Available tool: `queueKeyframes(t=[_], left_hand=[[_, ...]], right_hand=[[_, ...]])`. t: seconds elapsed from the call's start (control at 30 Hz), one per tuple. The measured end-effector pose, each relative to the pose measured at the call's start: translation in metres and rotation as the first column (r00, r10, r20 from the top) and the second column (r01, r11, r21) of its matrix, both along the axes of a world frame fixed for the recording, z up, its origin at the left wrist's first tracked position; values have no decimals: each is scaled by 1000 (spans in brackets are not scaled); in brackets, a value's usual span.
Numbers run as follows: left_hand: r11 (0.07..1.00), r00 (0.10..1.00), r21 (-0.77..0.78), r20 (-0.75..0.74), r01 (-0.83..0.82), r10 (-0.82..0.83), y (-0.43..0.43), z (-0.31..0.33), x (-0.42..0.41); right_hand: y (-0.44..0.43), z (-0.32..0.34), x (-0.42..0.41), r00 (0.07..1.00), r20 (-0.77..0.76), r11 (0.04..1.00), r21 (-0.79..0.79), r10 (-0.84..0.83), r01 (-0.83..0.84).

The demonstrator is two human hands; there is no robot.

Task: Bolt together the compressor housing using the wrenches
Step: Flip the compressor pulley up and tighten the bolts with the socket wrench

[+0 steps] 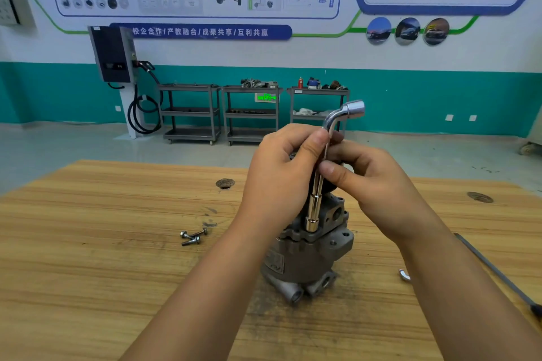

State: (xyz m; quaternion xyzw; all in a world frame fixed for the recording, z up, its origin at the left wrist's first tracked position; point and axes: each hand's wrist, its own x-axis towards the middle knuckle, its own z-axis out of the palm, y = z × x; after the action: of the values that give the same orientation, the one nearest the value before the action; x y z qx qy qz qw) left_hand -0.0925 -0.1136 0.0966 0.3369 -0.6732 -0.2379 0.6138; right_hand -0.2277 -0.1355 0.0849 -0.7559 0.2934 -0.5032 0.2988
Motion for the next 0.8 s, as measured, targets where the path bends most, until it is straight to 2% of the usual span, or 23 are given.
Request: queueKeyframes(t=[0.13,0.3,0.5,0.63,0.8], left_hand=[[999,999,31,-25,35,-34,2,1,1],[1000,1000,23,10,-18,18,1,0,2],[1000,996,-21,86,0,2,0,0,1],[999,998,35,58,20,-22,1,0,-1],[999,998,33,50,41,-42,1,0,-1]], right_hand=[[2,-1,5,998,44,999,-19,-34,34],[2,-4,12,992,58,991,-67,-115,118],[2,-1,0,999,7,1000,3,31,-31],[-1,-2,-3,999,23,1000,-5,28,-28],[-2,-2,-2,1000,9,1000,-15,-15,15]])
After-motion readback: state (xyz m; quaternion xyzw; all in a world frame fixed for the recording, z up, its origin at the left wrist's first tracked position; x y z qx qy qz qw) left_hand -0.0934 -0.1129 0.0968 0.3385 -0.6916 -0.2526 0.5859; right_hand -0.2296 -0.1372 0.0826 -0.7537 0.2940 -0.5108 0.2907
